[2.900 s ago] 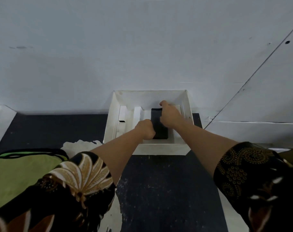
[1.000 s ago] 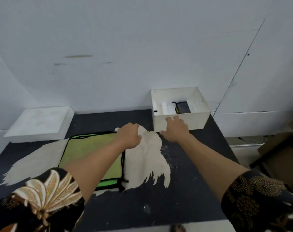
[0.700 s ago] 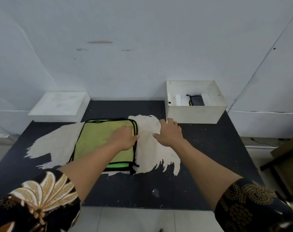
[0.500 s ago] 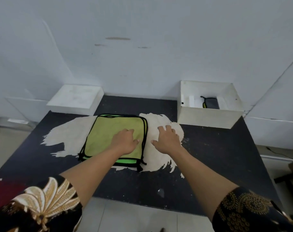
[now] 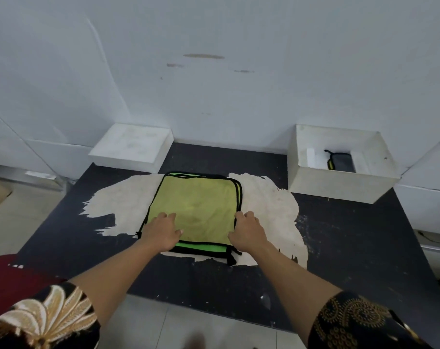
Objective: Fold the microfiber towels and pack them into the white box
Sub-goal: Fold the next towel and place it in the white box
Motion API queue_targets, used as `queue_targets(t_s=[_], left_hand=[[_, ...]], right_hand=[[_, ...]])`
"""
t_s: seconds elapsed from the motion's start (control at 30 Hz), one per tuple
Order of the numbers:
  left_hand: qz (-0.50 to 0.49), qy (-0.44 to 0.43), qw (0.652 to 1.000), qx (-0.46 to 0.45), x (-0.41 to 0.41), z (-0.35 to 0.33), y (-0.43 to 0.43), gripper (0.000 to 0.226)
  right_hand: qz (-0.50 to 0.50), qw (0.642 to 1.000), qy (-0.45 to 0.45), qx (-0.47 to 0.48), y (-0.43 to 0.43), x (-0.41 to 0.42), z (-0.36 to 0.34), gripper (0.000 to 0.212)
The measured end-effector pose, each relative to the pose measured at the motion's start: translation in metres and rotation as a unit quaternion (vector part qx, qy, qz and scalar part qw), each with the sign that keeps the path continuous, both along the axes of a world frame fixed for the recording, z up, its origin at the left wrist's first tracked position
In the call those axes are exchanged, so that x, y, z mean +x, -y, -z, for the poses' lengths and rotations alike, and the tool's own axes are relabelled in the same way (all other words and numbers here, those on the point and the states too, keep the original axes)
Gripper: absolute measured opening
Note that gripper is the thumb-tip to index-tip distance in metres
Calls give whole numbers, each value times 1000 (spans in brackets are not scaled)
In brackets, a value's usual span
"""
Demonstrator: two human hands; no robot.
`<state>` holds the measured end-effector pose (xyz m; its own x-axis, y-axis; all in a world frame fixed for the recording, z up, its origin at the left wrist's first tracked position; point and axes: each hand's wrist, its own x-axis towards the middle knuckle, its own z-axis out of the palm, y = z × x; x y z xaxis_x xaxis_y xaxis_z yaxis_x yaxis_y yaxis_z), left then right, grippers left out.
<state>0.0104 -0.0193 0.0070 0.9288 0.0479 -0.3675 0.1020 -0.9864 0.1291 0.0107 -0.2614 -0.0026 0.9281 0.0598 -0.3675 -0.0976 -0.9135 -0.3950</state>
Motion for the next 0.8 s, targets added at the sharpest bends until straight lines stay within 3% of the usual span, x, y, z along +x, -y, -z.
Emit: queue_targets(t_s=[0.3,0.5,0.8], left_hand=[[-42,-82,994,-56,23,18,-49,68],[-30,-115,991,-60,28,31,-59,51],[-90,-72,993,-9,28,37,-61,37]], right_hand=[[52,999,-13,8,-27,9,23,47],[97,995,-4,-22,-42,11,40,30],[141,990,29,-4,-46,13,48,28]])
